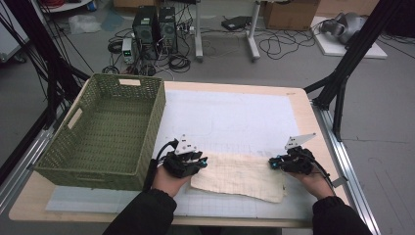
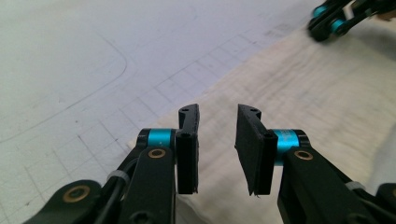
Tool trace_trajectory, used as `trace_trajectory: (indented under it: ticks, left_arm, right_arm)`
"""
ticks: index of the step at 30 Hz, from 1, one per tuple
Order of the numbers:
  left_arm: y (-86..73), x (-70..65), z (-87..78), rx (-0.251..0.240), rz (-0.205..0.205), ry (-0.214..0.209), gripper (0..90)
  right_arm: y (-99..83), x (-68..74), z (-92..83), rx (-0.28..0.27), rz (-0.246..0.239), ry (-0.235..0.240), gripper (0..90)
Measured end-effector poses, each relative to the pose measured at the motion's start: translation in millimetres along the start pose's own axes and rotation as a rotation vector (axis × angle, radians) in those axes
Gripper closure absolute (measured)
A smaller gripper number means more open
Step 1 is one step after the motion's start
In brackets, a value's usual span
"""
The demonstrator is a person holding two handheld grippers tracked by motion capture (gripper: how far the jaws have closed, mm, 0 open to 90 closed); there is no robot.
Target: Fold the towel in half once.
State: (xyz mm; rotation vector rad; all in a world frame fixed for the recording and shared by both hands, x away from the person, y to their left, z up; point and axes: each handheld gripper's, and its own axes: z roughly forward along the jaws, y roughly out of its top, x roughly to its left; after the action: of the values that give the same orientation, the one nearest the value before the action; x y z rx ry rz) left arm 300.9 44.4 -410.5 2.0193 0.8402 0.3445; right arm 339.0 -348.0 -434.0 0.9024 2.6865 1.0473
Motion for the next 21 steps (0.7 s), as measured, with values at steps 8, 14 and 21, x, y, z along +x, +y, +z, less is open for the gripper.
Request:
trace_trajectory:
  ticks: [8,14,21]
  left_arm:
    - [-5.2,17.9,35.5,0.077,-0.049,0.145,59.4]
    - [-9.5,17.9,39.9,0.115,-0.025,0.127,86.8]
    - [0.5,19.8,35.9,0.007,-0.050,0.217,89.0]
  right_arm:
    - [3.9,-9.2,-11.0,-0.069,0.057,0.009,64.2]
    - [3.9,-6.6,1.8,0.007,0.026,0.011,82.6]
    - [14.6,-15.9,-9.5,-0.044,0.049,-0.028,89.0]
